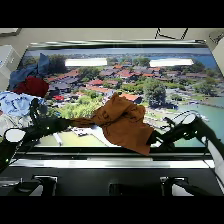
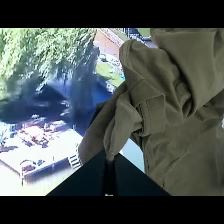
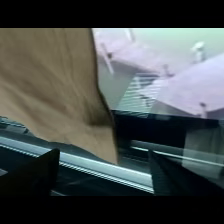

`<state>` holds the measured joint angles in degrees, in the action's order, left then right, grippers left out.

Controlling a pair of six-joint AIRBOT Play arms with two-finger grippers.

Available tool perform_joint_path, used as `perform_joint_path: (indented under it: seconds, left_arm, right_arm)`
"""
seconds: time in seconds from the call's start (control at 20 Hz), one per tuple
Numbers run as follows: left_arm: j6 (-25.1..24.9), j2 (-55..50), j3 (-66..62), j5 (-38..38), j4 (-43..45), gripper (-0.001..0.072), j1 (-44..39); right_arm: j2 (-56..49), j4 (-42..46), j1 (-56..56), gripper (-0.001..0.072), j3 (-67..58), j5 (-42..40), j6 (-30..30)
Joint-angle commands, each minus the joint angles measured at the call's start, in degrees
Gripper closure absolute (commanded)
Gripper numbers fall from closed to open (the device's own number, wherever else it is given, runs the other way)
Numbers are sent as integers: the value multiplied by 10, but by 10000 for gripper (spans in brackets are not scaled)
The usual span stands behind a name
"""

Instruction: Fold the clothes and pants, and hang the long-sleeved shirts on hangers.

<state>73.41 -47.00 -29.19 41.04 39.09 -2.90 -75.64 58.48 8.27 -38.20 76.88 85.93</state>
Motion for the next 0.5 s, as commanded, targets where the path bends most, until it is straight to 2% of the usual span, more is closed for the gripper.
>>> perform_joint_path:
  seconds: [0.0,0.05,0.1,0.15,0.2,0.35,0.45]
  left_arm:
    - [-1,0,0,15,0,686,0]
    - [-1,0,0,16,0,687,0]
    - [-1,0,0,15,0,687,1]
    - [-1,0,0,15,0,686,1]
    - [-1,0,0,14,0,686,1]
    - [-10,5,-19,13,7,687,2]
    - [-49,18,-76,15,25,688,12]
  right_arm:
    - [14,-51,-64,146,52,-88,-12]
    - [14,-76,-75,239,52,-106,-13]
    - [14,-100,-80,391,52,-121,-13]
    - [14,-120,-78,631,50,-125,-13]
    - [15,-130,-78,681,40,-122,-19]
    - [38,-111,-78,682,-50,-81,-41]
    - [78,-78,-78,682,-167,-87,-36]
